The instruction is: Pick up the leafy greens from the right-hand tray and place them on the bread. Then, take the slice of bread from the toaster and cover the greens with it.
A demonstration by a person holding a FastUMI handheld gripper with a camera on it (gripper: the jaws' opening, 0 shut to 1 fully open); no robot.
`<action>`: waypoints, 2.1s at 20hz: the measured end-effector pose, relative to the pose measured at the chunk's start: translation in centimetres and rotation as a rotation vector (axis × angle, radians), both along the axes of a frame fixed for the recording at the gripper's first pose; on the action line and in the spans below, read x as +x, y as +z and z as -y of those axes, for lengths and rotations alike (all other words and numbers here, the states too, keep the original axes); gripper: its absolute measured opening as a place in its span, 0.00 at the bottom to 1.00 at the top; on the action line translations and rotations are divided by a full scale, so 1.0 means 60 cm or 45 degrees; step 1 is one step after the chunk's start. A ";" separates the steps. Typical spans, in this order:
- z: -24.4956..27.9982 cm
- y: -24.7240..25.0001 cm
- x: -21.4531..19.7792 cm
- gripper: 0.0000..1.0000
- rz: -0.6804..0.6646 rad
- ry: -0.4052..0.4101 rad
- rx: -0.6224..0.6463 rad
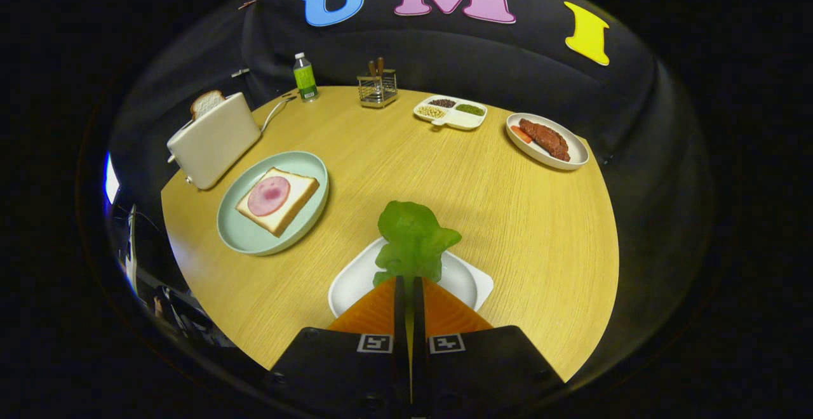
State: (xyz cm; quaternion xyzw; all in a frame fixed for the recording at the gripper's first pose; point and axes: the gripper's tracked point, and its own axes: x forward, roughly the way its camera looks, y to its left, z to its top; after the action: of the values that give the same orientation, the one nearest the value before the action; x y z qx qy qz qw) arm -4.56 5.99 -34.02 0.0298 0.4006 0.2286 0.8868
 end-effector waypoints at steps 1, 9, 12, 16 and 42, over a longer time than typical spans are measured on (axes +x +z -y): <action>-0.005 0.021 0.003 0.06 0.022 -0.008 0.021; -0.103 0.187 0.040 0.06 0.222 0.079 0.119; -0.162 0.216 0.044 0.06 0.246 0.138 0.145; -0.236 0.222 0.045 0.06 0.247 0.200 0.150; -0.375 0.069 0.053 0.99 0.141 0.256 -0.045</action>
State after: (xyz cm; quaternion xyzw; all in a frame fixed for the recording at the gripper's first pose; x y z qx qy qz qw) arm -1.38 28.52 -29.90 -0.0387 0.3558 0.3106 0.8806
